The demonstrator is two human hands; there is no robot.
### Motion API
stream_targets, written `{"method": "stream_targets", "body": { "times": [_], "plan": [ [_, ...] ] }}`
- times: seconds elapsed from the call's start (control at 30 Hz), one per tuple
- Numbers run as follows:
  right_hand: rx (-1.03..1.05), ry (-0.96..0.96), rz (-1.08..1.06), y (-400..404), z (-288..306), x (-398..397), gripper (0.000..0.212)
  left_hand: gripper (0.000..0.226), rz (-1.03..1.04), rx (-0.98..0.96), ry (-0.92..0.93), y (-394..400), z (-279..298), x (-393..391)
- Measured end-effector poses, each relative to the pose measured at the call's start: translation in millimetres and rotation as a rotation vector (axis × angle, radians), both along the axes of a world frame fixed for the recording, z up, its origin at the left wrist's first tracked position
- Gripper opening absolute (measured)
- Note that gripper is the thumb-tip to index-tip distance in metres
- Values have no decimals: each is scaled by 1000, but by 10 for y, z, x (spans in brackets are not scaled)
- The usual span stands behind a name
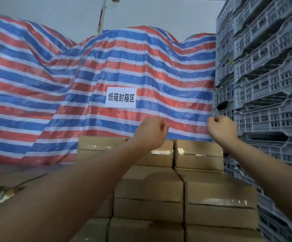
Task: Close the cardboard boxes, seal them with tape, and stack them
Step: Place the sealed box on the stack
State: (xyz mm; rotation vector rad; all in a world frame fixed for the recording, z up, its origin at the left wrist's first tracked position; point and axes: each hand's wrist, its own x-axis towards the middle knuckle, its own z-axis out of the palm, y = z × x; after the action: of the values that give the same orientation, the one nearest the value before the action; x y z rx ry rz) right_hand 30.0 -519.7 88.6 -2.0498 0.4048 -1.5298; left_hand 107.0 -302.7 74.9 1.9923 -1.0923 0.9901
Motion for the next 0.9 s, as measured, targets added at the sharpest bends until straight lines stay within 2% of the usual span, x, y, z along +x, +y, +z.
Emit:
{"method": "stream_targets", "body": {
  "times": [0.13, 0.23, 0.3, 0.4, 0.5, 0.6, 0.73, 0.83, 0.9],
  "plan": [
    [56, -211, 311, 1156, -254, -353, 31, 60, -13, -5, 14, 900, -362, -481],
    [91, -179, 507, 2047, -590, -587, 41, 65, -7, 17, 141, 1632, -783, -719],
    [115, -95, 616, 2534, -795, -654, 39, 57, 42, 41, 144, 2053, -1044, -789],
    [80, 29, 723, 3114, -1077, -603, 45, 31, 50, 62, 87, 2542, -1380, -723],
    [3, 110, 764, 3565, -1299, -427, 45, 27, 92, 77, 173, 2917, -1599, -527],
    [-74, 252, 815, 3901, -1435, -146, 52, 44, 242, 160, 233, 3236, -1704, -239],
    [-167, 371, 791, 4196, -1369, 361, 49, 65, 385, 96, 387, 3581, -1722, 354],
    [-400, 425, 611, 4346, -1136, 865, 40, 61, 660, 313, 381, 3724, -1681, 945],
    [-643, 580, 478, 4425, -956, 1236, 24, 55, 778, 459, 336, 3756, -1673, 1362]
  ]
}}
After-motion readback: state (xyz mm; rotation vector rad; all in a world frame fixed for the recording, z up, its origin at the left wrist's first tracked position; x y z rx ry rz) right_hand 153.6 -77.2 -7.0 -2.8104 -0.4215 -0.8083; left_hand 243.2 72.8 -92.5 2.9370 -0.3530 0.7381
